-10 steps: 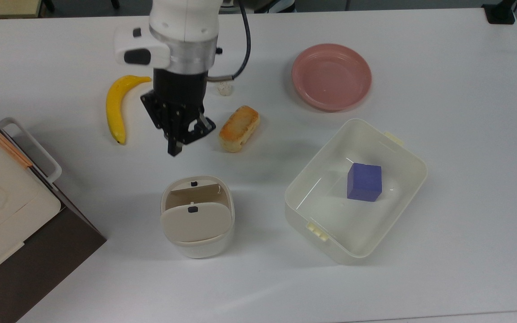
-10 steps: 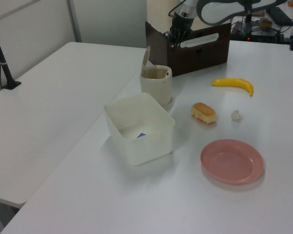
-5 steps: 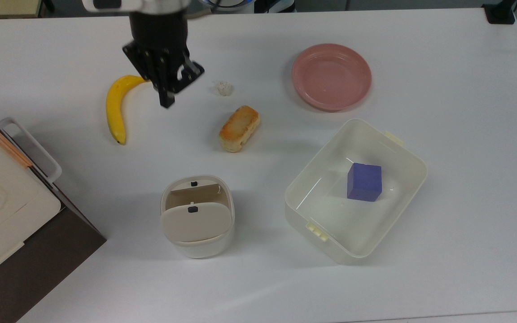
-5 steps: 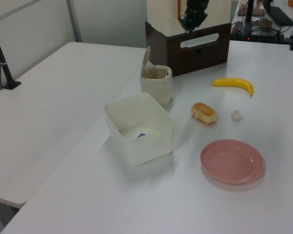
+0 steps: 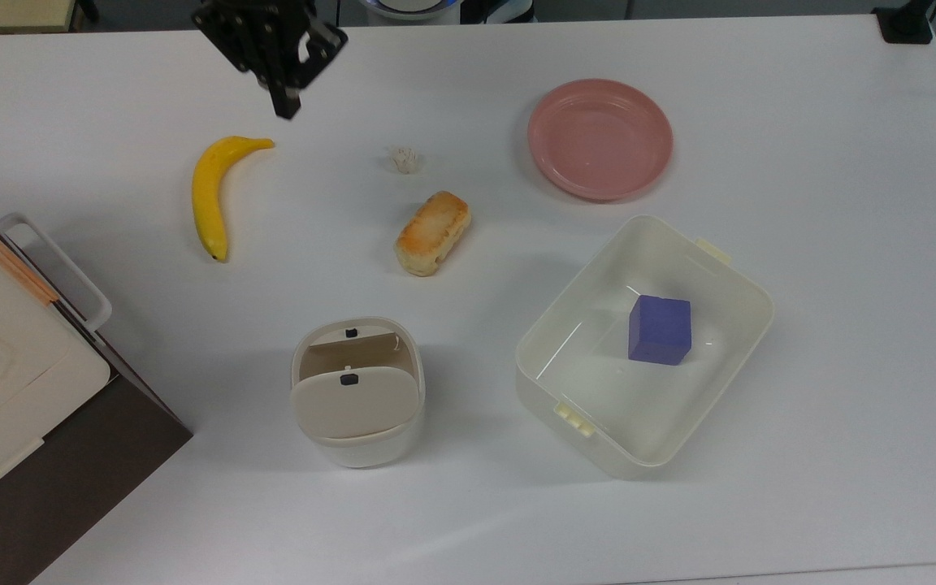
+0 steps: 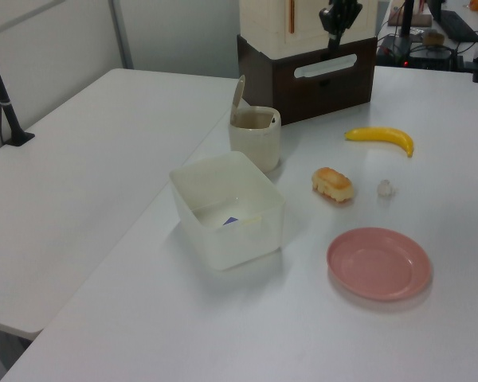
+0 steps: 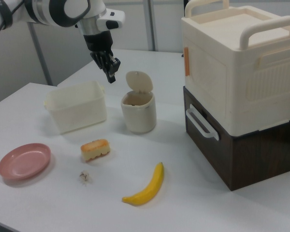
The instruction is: Open the trash can
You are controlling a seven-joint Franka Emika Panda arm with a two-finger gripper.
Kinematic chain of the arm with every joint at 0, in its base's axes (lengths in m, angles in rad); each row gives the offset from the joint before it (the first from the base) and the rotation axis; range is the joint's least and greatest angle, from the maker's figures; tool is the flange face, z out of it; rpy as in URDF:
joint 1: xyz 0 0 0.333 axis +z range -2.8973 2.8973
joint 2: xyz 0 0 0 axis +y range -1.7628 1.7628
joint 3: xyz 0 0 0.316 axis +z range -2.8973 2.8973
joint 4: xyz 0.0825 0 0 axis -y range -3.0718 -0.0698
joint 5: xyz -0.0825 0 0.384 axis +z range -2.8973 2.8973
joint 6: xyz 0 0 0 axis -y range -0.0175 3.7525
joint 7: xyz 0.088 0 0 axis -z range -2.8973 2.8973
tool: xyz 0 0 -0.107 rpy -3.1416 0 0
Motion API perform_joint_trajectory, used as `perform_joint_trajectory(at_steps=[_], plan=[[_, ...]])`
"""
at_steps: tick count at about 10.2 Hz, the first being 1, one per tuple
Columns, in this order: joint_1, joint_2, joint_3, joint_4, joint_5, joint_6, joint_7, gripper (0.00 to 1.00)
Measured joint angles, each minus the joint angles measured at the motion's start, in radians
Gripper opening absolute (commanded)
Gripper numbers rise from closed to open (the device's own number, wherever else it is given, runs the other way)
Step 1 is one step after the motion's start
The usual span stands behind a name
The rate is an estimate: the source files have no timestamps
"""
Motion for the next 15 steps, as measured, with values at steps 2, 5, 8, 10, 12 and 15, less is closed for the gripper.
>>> perform_joint_trajectory(at_steps=[2,5,8,10,12,15], plan=[[-0.016,-0.031,-0.002,0.000,0.003,-0.053,-0.055,0.00],[-0.028,-0.069,-0.003,-0.001,0.012,-0.156,-0.148,0.00],[-0.030,-0.082,-0.003,-0.002,0.012,-0.198,-0.173,0.00],[-0.031,-0.086,-0.003,-0.002,0.012,-0.199,-0.174,0.00],[-0.036,-0.093,-0.003,-0.002,0.012,-0.199,-0.175,0.22],[-0.037,-0.096,-0.005,-0.002,0.012,-0.199,-0.175,1.00]])
